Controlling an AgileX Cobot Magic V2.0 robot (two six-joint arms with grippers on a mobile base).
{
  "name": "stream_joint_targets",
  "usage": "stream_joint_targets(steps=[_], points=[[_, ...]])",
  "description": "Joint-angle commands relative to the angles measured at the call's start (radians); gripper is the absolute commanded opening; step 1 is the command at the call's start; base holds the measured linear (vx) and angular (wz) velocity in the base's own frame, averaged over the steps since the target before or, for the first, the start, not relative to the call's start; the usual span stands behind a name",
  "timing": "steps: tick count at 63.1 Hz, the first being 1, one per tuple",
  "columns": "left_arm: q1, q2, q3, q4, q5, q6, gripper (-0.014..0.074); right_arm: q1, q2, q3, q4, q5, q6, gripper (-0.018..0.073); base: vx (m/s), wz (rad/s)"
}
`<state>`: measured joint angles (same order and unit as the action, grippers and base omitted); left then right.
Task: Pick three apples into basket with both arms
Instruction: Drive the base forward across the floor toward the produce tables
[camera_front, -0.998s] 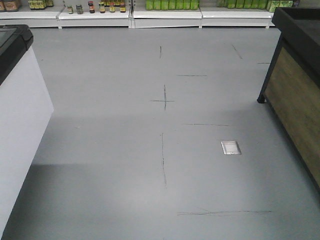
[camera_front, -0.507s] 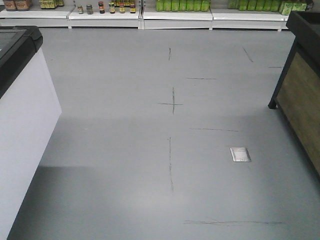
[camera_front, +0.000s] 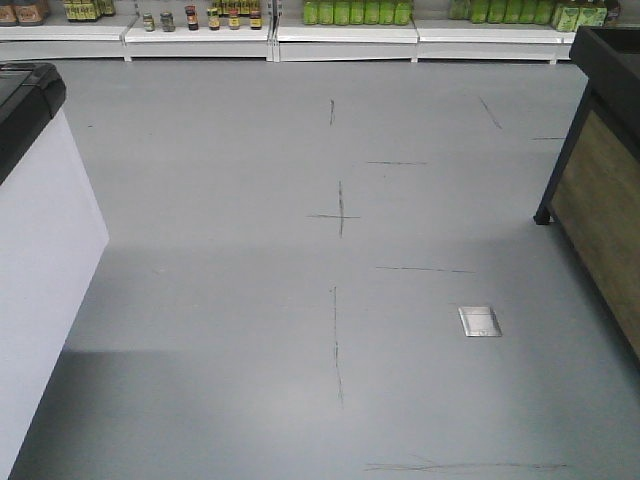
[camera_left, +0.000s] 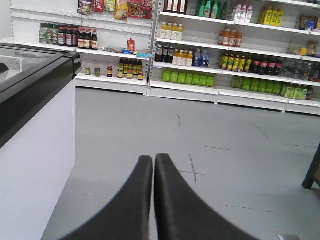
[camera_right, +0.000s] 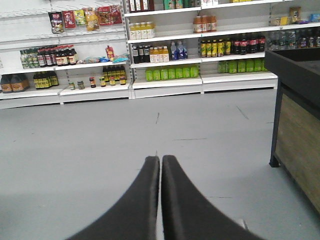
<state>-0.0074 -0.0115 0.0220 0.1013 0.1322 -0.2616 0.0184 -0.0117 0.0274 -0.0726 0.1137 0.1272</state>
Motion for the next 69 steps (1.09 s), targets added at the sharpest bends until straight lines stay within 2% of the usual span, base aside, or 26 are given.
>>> stream_joint_targets(steps=[1, 36, 69], points=[[0.002, -0.016, 0.009, -0.001, -0.068, 0.0, -0.0006, -0.007, -0.014, 0.014, -0.012, -0.078, -0.004, -0.0004, 0.12, 0.13], [0.001, -0.016, 0.009, -0.001, -0.068, 0.0, -0.0006, -0.007, -0.014, 0.014, -0.012, -0.078, -0.004, -0.0004, 0.13, 0.1], [0.001, -0.016, 0.009, -0.001, -0.068, 0.0, -0.0006, -0.007, -0.014, 0.014, -0.012, -0.078, -0.004, -0.0004, 0.16, -0.07]])
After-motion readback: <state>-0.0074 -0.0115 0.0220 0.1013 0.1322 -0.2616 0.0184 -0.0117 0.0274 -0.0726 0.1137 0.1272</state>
